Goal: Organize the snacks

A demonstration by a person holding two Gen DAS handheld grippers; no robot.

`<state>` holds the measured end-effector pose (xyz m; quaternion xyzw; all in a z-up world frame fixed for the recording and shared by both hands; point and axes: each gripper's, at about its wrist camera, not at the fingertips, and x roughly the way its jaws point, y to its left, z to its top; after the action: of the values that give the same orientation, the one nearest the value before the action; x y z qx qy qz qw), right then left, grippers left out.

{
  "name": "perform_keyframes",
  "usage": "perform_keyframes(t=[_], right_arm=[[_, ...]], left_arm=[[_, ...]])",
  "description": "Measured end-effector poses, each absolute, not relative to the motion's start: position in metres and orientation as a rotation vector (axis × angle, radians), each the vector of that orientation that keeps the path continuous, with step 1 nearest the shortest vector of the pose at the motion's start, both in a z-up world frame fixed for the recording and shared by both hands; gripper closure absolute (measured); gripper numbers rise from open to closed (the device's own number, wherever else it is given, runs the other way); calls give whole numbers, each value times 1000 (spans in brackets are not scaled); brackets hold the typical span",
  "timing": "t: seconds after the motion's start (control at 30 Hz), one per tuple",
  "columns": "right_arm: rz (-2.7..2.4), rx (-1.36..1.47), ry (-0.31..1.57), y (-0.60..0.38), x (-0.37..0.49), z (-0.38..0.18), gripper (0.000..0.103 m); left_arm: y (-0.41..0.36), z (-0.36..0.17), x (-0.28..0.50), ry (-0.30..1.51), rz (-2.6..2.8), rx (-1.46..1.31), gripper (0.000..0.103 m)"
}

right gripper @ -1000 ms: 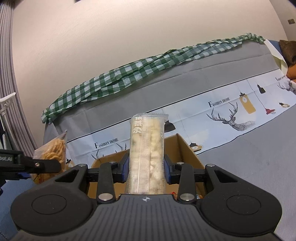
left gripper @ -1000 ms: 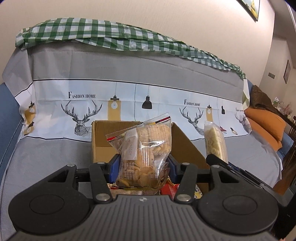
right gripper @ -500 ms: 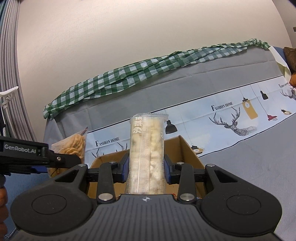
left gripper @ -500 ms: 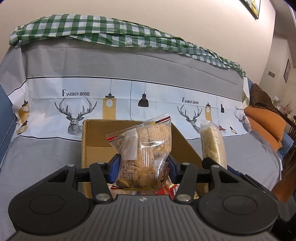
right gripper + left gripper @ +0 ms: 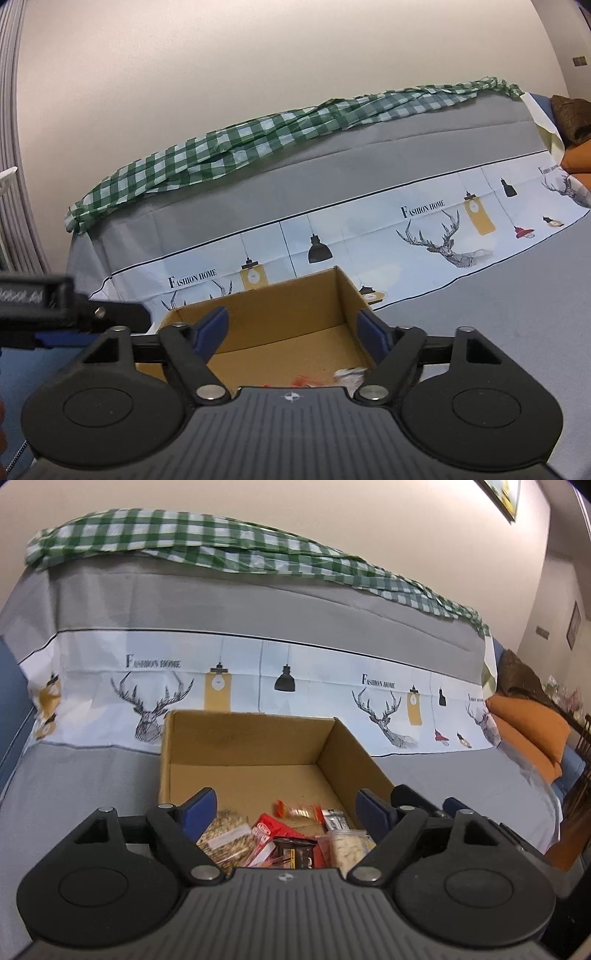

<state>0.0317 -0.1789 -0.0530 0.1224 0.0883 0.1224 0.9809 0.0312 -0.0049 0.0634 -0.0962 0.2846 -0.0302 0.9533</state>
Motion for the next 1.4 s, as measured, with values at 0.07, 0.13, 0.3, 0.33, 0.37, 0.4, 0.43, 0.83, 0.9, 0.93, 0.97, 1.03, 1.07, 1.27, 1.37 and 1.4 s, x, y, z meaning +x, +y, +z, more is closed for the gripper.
perform_keyframes(t=[0.07,0.13,0.3,0.33,0.37,0.4,0.43,0.83,0.9,0.93,0.97,1.03,1.07,1.27,1.37,1.4], right_arm=[[240,237,185,-180,32,-53,7],[230,230,195,-181,32,-53,2],[197,232,220,-188,28,-52,1],[194,232,232,-189,26,-51,1],[191,228,243,-190,24,-50,1],[188,221,255,-190,20,-49,1],[184,210,270,-189,15,-48,1],[151,58,399,-177,-36,-52,1],[147,28,413,-170,-33,-55,1],[146,18,418,-167,-31,-56,1],[142,12,422,-164,-29,-57,1],[128,15,419,-160,-26,-57,1],[123,17,418,-159,-24,-58,1],[144,-23,452,-148,-16,-61,1],[152,-55,454,-141,-16,-63,1],[154,-62,451,-140,-17,-63,1]], left_arm=[[0,61,17,569,-36,-214,13],[3,60,0,538,-13,-225,8],[1,52,-41,472,1,-176,7],[1,49,-48,462,-3,-174,7],[0,47,-54,455,0,-172,7],[-1,44,-60,451,-1,-168,7],[-1,41,-64,451,-2,-169,7],[3,4,-77,606,-7,-189,0],[6,4,-74,609,11,-186,0],[7,4,-72,612,21,-177,0],[8,2,-70,614,32,-167,0],[11,-2,-69,612,31,-169,0],[13,-2,-67,617,29,-175,0],[16,-2,-67,614,10,-175,0],[17,-5,-65,632,7,-192,0],[17,-6,-63,636,10,-196,0]])
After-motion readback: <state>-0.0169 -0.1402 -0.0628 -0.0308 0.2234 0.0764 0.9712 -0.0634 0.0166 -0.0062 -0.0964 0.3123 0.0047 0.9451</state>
